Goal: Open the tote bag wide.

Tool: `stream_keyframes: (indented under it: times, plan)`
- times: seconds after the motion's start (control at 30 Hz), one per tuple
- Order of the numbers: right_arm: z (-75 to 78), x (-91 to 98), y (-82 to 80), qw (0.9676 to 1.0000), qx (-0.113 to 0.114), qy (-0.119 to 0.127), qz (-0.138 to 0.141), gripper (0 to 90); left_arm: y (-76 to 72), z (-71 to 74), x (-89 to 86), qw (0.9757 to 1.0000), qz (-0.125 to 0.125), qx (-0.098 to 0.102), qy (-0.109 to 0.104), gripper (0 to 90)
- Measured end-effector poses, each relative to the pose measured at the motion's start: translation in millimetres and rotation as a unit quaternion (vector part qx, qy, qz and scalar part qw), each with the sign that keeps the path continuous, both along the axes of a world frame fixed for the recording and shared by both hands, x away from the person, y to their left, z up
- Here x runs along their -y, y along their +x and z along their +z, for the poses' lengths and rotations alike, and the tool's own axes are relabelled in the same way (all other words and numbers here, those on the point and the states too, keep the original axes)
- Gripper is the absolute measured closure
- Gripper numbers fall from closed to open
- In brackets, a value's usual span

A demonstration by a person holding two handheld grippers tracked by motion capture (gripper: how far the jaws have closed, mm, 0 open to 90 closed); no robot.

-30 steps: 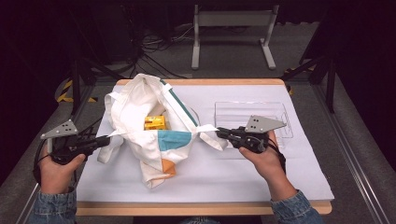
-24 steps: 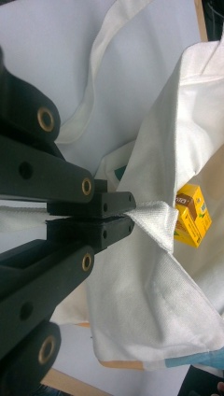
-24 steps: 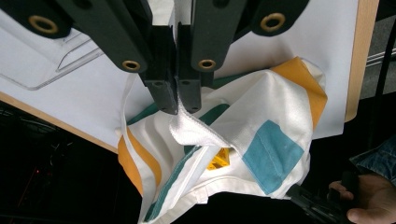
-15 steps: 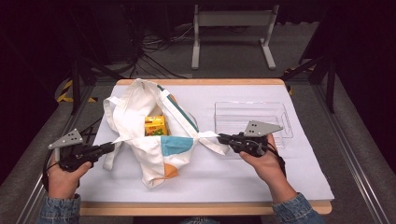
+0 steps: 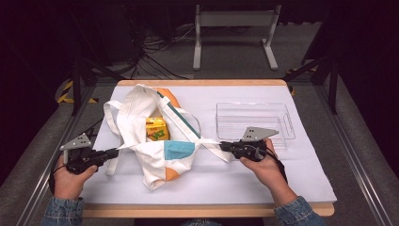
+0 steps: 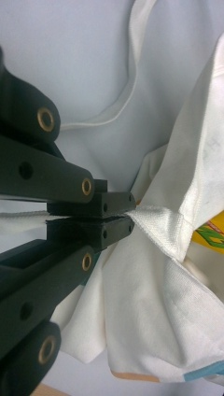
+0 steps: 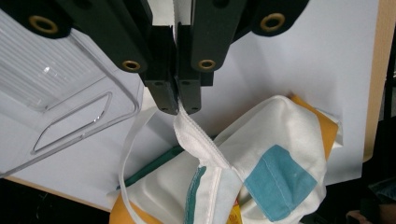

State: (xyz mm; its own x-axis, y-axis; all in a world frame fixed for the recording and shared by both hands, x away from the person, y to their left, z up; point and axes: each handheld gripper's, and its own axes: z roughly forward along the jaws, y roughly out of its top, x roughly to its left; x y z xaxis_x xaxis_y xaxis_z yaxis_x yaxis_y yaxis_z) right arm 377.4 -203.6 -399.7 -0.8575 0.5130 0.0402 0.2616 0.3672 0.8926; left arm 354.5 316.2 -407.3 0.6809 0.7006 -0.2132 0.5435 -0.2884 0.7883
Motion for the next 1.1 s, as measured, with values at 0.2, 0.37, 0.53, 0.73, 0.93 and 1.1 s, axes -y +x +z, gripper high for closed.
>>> stream_keyframes:
  times: [0.2, 0.37, 0.53, 0.73, 0.93, 1.1]
  plan:
    - [-8.6, -0.5, 0.0, 0.9997, -0.016, -0.015, -0.005, 87.3, 3.4, -6.8, 1.8, 0.9999, -0.002, -0.011, 0.008, 88.0]
    - [-16.1, 0.5, 1.3, 0.9994, -0.027, -0.023, -0.003, 87.3, 7.3, -13.9, 3.5, 0.9997, -0.002, -0.022, 0.014, 88.0]
    - [-20.1, -0.1, 2.1, 0.9988, -0.037, -0.031, -0.002, 87.3, 9.4, -17.2, 4.2, 0.9994, -0.005, -0.03, 0.019, 88.0]
    - [-27.1, -0.5, 4.2, 0.9973, -0.058, -0.046, -0.004, 87.3, 13.1, -23.9, 4.8, 0.9983, -0.008, -0.051, 0.028, 88.0]
    - [-30.7, -3.4, 4.4, 0.9961, -0.057, -0.067, -0.006, 87.4, 14.0, -25.9, 5.3, 0.9976, -0.008, -0.06, 0.033, 88.0]
    - [-29.5, -3.8, 3.8, 0.9963, -0.054, -0.066, -0.006, 85.8, 13.4, -24.7, 1.9, 0.9978, -0.014, -0.064, 0.013, 87.7]
